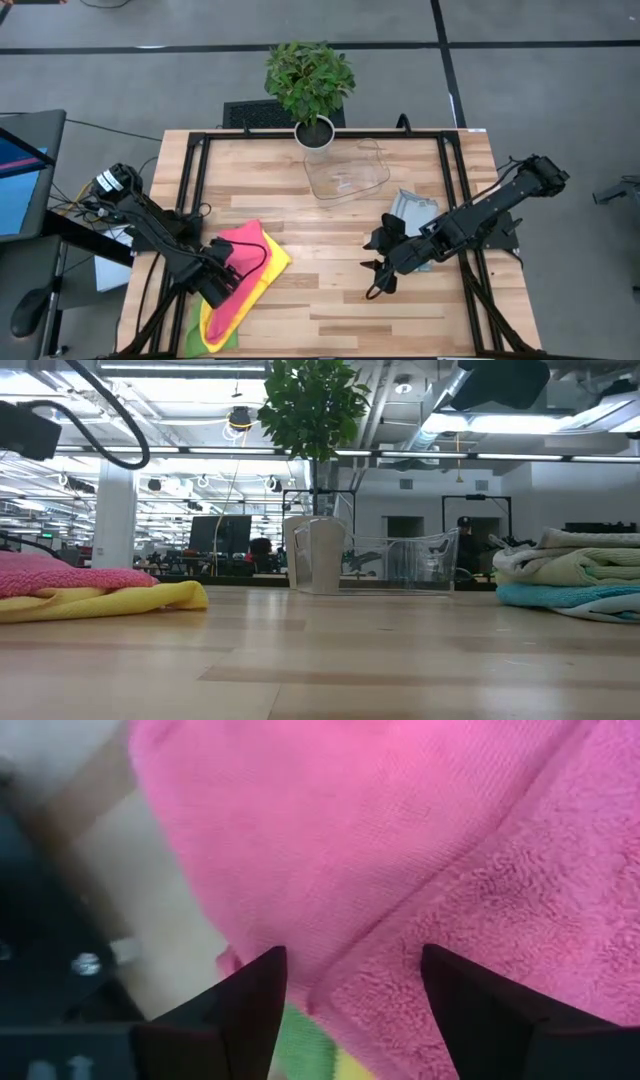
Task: Fold microfiber towels
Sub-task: Fold the pink microfiber cloth
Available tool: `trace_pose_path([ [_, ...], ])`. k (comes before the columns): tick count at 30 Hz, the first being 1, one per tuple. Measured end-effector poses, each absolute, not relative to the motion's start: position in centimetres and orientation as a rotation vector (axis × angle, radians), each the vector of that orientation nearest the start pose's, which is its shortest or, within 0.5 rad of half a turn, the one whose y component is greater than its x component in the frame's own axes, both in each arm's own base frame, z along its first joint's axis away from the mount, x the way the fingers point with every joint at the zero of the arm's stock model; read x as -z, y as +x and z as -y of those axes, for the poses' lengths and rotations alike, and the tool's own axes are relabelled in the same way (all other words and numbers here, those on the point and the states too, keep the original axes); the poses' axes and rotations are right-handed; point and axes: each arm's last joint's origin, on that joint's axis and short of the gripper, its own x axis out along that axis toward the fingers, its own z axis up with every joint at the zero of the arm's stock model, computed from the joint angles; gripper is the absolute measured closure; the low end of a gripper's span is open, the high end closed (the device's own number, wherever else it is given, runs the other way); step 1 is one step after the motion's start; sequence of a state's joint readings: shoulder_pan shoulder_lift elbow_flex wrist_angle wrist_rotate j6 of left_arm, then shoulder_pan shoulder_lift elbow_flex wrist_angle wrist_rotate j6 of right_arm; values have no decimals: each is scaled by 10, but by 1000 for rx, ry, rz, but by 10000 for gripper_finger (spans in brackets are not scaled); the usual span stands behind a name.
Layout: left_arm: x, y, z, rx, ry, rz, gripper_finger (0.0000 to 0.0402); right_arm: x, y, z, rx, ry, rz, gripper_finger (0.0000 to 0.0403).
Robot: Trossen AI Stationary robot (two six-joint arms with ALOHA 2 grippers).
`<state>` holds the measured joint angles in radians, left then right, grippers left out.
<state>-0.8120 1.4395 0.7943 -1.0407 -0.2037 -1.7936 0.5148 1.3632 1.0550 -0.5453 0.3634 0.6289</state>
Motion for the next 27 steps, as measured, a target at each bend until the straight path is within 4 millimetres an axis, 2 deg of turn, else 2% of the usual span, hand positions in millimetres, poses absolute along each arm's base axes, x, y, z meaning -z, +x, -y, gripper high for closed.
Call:
trace_pose_path([
  [6, -159, 151, 152, -752, -703, -1271, 187, -273, 248, -129, 104, 233, -777, 164],
  [19, -165, 159, 160, -673, -770, -1252, 217, -273, 248, -129, 100, 224, -778, 164],
  [23, -165, 159, 160, -668, -764, -1254, 238, -273, 248, -129, 100, 223, -778, 164],
  [27, -165, 159, 160, -684, -784, -1248, 278, -273, 248, -129, 100, 224, -778, 164],
])
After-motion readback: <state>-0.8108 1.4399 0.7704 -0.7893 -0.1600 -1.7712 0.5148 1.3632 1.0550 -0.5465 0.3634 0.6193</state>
